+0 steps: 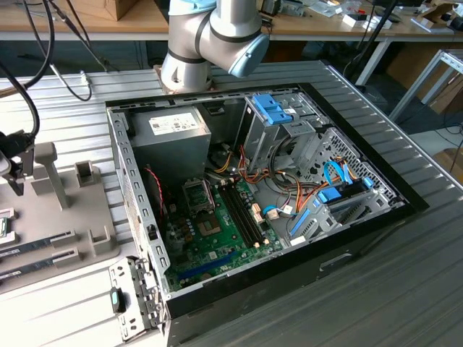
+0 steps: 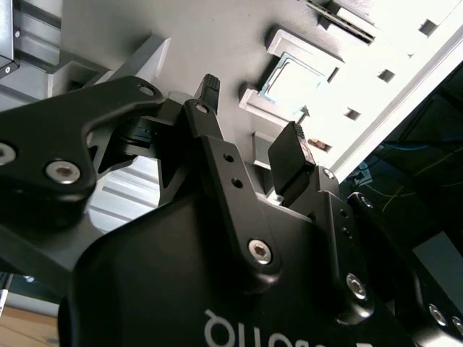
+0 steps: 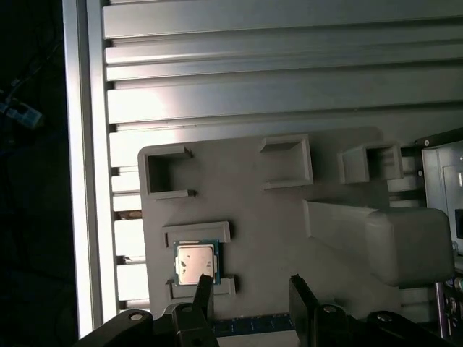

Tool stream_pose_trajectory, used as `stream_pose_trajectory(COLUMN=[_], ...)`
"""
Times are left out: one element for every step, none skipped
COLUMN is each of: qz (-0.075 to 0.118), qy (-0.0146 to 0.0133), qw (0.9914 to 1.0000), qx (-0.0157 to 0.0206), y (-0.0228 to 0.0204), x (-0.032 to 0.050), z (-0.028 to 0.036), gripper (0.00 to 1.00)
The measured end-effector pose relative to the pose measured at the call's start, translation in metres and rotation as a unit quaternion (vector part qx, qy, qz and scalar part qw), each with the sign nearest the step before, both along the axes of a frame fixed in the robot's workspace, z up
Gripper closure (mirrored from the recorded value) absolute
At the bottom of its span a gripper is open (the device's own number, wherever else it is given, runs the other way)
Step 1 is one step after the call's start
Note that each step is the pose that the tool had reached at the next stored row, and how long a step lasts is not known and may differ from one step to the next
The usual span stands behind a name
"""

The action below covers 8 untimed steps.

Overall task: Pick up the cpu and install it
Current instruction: 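Pick up the cpu and move it towards the insertion slot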

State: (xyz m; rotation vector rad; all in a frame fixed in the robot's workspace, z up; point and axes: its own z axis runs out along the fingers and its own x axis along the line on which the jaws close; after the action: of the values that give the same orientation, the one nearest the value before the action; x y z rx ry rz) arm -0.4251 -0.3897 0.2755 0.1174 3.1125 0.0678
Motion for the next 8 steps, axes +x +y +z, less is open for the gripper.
stream_pose_trajectory(qz=[0.000, 0.000, 0.000, 0.000, 0.000, 0.000, 0.000, 0.000], qy=[0.0000, 0.0000, 0.0000, 0.0000, 0.0000, 0.0000, 0.0000, 0.0000], qw=[1.00000, 1.00000, 1.00000, 1.00000, 1.00000, 1.00000, 1.00000, 1.00000], qx=[0.0000, 0.0000, 0.0000, 0.0000, 0.0000, 0.0000, 0.0000, 0.0000], y=[0.0000, 0.0000, 0.0000, 0.0000, 0.0000, 0.0000, 0.0000, 0.0000], x=[0.0000, 0.0000, 0.0000, 0.0000, 0.0000, 0.0000, 0.0000, 0.0000], z=[-0.0004, -0.0007, -0.0010, -0.0012, -0.0015, -0.0019, -0.0021, -0.0024], gripper=[0.46, 0.46, 0.46, 0.46, 0.46, 0.46, 0.46, 0.46])
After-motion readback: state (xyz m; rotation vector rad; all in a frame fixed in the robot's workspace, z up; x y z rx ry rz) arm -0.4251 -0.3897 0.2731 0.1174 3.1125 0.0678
